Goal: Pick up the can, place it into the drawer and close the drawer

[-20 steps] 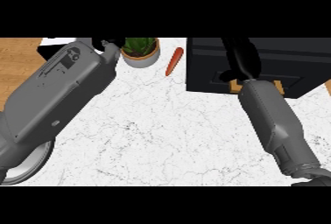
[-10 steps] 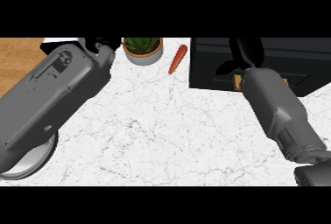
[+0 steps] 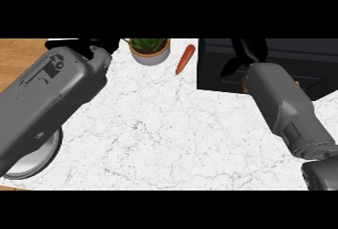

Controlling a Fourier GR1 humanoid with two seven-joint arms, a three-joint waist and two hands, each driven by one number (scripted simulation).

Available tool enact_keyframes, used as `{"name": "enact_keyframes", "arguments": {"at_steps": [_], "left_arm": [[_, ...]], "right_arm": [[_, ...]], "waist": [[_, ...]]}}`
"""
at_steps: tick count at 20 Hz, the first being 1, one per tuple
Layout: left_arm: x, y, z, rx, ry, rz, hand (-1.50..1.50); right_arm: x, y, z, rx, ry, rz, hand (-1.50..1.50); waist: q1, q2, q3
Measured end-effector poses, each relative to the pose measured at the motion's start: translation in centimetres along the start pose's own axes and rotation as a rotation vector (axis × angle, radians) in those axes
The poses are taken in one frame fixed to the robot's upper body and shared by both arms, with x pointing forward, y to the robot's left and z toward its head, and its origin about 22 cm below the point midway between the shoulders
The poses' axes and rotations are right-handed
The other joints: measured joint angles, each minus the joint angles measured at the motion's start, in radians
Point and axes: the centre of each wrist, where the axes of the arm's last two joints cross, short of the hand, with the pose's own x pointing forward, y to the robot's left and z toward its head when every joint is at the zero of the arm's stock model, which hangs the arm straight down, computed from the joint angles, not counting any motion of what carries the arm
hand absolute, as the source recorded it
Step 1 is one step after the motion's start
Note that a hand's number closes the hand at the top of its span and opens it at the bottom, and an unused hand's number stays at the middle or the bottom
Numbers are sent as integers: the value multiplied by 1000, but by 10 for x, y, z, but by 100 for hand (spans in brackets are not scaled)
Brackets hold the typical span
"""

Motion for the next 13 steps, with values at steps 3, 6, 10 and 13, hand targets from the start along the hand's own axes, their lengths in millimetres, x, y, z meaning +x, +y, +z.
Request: {"name": "enact_keyframes", "arguments": {"at_steps": [3,6,10,13], "left_arm": [[0,-1,3,-3,-2,4,-150],[0,0,5,-1,-2,7,-150],[-1,5,6,4,1,6,-150],[1,8,8,5,-2,3,-150]], "right_arm": [[6,-2,-4,29,-11,-105,-150],[5,-4,-5,39,8,-245,-150],[4,-8,-9,25,47,-454,-150],[3,-12,-12,-1,69,-583,-150]], "waist": [[-2,7,3],[-6,7,3],[-13,4,4],[-12,-2,2]]}}
